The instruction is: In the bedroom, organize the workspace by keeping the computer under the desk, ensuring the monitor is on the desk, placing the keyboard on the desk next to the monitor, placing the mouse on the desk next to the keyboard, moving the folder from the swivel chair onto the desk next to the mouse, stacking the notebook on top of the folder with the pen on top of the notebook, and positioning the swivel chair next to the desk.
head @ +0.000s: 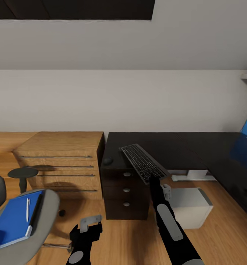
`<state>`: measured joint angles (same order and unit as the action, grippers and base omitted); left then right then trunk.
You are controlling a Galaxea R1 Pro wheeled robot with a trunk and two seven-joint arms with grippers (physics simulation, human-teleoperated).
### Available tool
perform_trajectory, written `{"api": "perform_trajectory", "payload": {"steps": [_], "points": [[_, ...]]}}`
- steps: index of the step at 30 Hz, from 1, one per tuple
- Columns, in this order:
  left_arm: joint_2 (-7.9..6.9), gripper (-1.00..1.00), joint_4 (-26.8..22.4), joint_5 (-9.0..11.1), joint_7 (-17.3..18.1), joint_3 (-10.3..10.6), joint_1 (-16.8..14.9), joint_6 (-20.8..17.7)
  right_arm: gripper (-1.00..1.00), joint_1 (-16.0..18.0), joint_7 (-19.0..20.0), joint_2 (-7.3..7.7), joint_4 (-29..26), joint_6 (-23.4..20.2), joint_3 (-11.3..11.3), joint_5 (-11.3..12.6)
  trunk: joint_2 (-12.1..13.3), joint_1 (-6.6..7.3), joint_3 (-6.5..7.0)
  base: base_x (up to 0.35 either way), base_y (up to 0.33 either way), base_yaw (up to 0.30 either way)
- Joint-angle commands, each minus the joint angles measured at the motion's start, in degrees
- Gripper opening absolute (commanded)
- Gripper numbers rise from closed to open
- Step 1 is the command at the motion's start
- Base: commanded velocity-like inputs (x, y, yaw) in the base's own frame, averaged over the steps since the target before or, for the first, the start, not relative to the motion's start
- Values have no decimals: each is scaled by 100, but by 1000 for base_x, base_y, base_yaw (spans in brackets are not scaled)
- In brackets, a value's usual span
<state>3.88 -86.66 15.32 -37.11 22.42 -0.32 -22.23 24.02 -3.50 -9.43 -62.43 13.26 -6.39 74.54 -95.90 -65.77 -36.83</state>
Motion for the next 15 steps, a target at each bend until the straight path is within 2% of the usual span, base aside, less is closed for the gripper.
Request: {"api": "perform_trajectory", "payload": {"steps": [1, 8, 15], "points": [[-2, 100, -9, 38, -42, 7, -3, -18, -100, 4, -28, 2, -6, 37, -15, 34, -3, 0, -10, 15, 7, -224], [-2, 100, -9, 36, -36, 46, -3, -14, -100, 6, -36, -5, -6, 45, -5, 36, -3, 0, -38, 218, 1, -224], [-2, 100, -9, 33, -40, 51, -3, -8, -100, 4, -37, -14, 38, 45, -11, 43, -3, 0, -72, 40, 0, -198]]}}
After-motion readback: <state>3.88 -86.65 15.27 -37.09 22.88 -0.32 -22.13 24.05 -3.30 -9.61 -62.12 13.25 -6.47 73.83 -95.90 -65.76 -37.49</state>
